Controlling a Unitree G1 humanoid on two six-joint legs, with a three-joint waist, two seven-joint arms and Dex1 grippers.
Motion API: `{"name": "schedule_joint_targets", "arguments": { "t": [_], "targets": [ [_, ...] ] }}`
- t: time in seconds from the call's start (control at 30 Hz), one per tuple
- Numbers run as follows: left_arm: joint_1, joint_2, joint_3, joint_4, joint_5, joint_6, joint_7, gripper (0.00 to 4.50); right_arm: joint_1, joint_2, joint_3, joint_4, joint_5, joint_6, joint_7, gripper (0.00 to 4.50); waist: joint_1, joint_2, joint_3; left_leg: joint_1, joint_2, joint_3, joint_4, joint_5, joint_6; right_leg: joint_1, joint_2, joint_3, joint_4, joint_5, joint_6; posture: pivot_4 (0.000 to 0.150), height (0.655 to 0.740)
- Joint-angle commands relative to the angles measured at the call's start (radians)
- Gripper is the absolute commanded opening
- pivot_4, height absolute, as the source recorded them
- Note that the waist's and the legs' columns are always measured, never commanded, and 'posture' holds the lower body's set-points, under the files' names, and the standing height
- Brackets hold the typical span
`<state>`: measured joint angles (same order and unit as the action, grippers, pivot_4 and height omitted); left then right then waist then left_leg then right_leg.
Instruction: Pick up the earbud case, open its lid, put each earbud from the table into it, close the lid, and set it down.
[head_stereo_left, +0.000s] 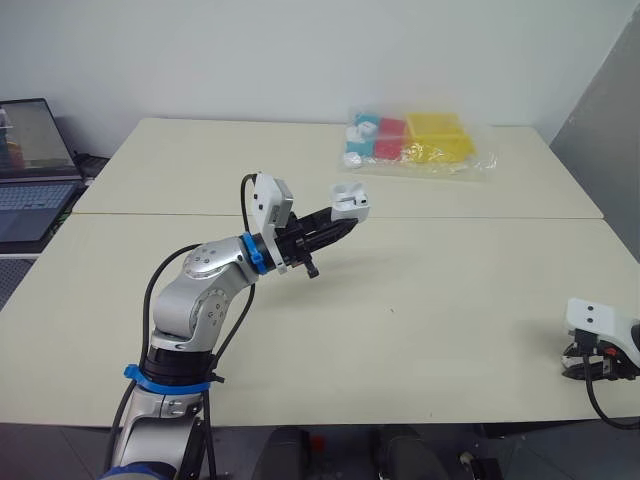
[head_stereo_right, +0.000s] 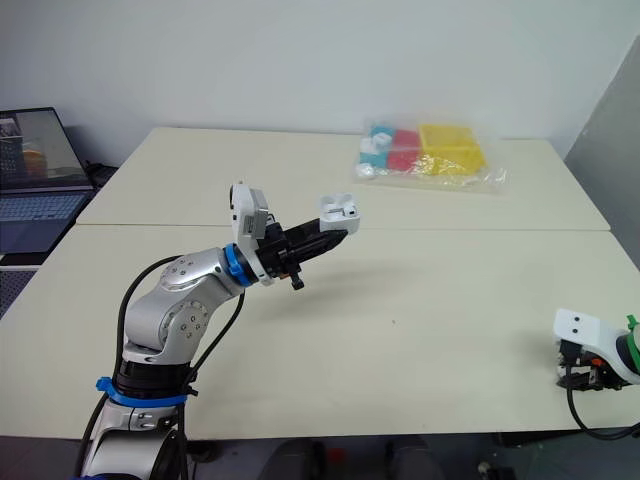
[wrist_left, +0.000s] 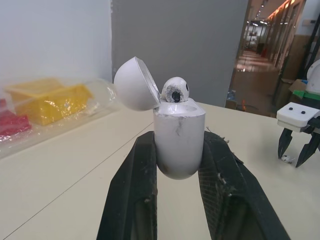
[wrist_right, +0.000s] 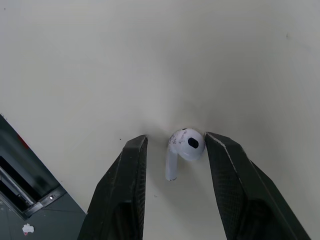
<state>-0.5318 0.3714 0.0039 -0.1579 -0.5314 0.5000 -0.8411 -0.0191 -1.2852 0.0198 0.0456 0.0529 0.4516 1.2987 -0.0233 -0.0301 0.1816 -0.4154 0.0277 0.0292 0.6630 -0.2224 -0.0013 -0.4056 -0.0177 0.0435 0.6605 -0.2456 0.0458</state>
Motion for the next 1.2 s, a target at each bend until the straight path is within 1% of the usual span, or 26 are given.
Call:
{"name": "schedule_joint_targets", "arguments": {
  "t": [0.03,0.53,0.57,0.6,0.67,0.7,1.03,1.17,1.2],
  "targets": [
    [-0.017,0.005,0.001,-0.023,-0.012,-0.009,-0.005,0.74,0.006,0.009,0.003,-0.007,0.004,0.018,-0.003,1.84,0.000,0.000,0.000,0.000,0.000,0.000,0.000,0.000,0.000,0.000,0.000,0.000,0.000,0.000,0.000,0.150,0.7400],
    [-0.018,0.008,0.002,-0.023,-0.006,-0.011,-0.002,0.74,-0.002,0.024,0.012,-0.018,0.018,0.045,-0.009,1.84,-0.002,-0.001,0.000,0.000,0.000,0.000,0.000,0.000,0.000,0.000,0.000,0.000,0.000,0.000,0.000,0.150,0.7400],
    [-0.018,0.009,0.002,-0.024,-0.007,-0.010,-0.002,0.74,-0.003,0.026,0.012,-0.018,0.019,0.046,-0.009,1.46,-0.002,-0.001,0.000,0.000,0.000,0.000,0.000,0.000,0.000,0.000,0.000,0.000,0.000,0.000,0.000,0.150,0.7400],
    [-0.018,0.009,0.003,-0.024,-0.007,-0.009,-0.002,0.74,-0.003,0.027,0.011,-0.018,0.019,0.046,-0.010,1.25,-0.002,-0.001,0.000,0.000,0.000,0.000,0.000,0.000,0.000,0.000,0.000,0.000,0.000,0.000,0.000,0.150,0.7400],
    [-0.017,0.010,0.002,-0.025,-0.007,-0.009,-0.002,0.74,-0.003,0.030,0.010,-0.018,0.021,0.043,-0.010,0.59,-0.002,-0.001,0.000,0.000,0.000,0.000,0.000,0.000,0.000,0.000,0.000,0.000,0.000,0.000,0.000,0.150,0.7400],
    [-0.018,0.010,0.001,-0.023,-0.007,-0.009,-0.003,0.74,-0.006,0.031,0.011,-0.017,0.020,0.041,-0.010,0.42,-0.002,-0.001,0.000,0.000,0.000,0.000,0.000,0.000,0.000,0.000,0.000,0.000,0.000,0.000,0.000,0.150,0.7400],
    [-0.020,0.010,-0.001,-0.021,-0.006,-0.011,-0.004,0.74,-0.008,0.031,0.008,-0.023,0.023,0.027,-0.002,0.42,-0.002,-0.001,0.000,0.000,0.001,0.000,0.000,0.000,0.000,0.000,0.000,0.000,0.000,0.000,0.000,0.150,0.7400],
    [-0.021,0.011,-0.003,-0.017,-0.001,-0.018,-0.006,0.74,-0.038,0.043,-0.013,-0.080,0.052,0.012,0.007,0.42,-0.003,-0.001,0.000,0.000,0.001,0.000,0.000,0.000,0.000,0.000,0.001,0.000,0.000,0.000,0.000,0.150,0.7400],
    [-0.021,0.010,-0.003,-0.017,-0.001,-0.018,-0.005,0.74,-0.074,0.059,-0.031,-0.117,0.079,0.038,-0.002,0.42,-0.007,-0.001,0.000,0.000,0.001,0.000,0.000,0.000,0.000,0.000,0.001,0.000,0.000,0.000,0.000,0.150,0.7400]
  ]
}}
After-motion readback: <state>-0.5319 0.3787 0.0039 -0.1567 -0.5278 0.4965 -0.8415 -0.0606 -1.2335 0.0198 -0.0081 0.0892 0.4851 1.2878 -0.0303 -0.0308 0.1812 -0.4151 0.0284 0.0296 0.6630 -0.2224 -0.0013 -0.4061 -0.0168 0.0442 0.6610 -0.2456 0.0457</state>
